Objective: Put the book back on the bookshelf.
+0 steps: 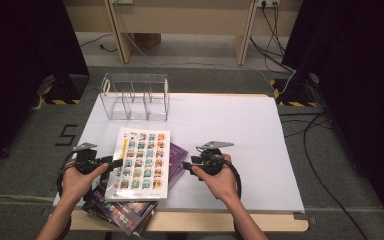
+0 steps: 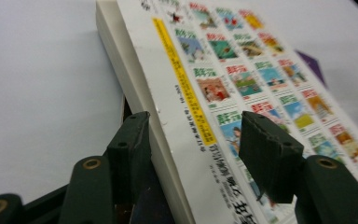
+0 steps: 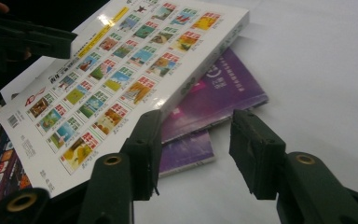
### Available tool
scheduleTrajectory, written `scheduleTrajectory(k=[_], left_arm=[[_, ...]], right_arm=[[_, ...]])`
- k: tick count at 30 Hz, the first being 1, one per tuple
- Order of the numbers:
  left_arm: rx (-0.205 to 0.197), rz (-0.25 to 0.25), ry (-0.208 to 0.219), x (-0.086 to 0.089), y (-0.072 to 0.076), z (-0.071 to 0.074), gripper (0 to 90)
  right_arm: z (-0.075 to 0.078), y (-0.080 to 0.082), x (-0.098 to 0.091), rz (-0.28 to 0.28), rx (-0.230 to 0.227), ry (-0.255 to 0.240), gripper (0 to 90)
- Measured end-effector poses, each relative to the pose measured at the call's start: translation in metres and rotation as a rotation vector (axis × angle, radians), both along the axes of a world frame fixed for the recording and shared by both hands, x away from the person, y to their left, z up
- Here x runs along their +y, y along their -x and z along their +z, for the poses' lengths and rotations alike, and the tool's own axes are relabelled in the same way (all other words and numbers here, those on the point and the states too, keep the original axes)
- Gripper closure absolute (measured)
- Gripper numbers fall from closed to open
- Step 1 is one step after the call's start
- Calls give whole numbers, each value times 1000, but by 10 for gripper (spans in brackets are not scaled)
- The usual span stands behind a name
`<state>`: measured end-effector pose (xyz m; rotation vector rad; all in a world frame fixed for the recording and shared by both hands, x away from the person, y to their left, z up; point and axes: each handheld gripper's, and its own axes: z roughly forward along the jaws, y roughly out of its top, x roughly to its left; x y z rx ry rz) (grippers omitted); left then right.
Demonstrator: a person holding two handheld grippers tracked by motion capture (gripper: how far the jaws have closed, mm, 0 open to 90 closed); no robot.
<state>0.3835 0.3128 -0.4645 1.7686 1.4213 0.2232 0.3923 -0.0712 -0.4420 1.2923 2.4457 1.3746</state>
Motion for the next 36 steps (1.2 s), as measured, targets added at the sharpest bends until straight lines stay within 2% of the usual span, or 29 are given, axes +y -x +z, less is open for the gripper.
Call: scheduleTrajectory(k=[1,3,5,7,9,10,13,14,21,24,27,30,33,36], left_arm=[[34,11,9,-1,-5,-4,442],[51,28,40,0,-9,-6,427],[52,33,39,0,-9,-5,467],[35,22,0,0,-8,-2,513],[28,20,-11,-1,-8,-2,531],[11,2,-30,-4,-7,-1,534],[-4,-24,-46,-10,-6,-1,540],[-11,-47,-58,-17,-7,0,540],[-14,-89,-85,-34,-13,1,535],[-6,-101,-89,-40,-16,2,531],[0,-101,-89,-42,-16,2,529],[-5,-112,-119,-44,-17,4,524],[-8,-118,-130,-46,-18,4,517],[-1,-116,-120,-47,-19,4,507]], right_arm=[[-1,-1,4,11,14,-3,552],[-3,-4,11,17,36,-1,552],[-6,-6,17,25,54,5,556],[-9,-9,21,46,79,-8,556],[-12,-11,25,50,102,-15,556],[-13,-12,26,54,107,-17,555],[-15,-16,28,58,126,-23,548],[-15,-18,28,59,134,-25,540],[-14,-35,23,10,169,-27,514],[-18,-48,17,-28,194,-22,504],[-23,-55,14,-39,219,-37,501],[-28,-60,15,-42,240,-47,498],[-30,-66,17,-44,261,-48,487],[-30,-70,16,-63,258,-63,484]])
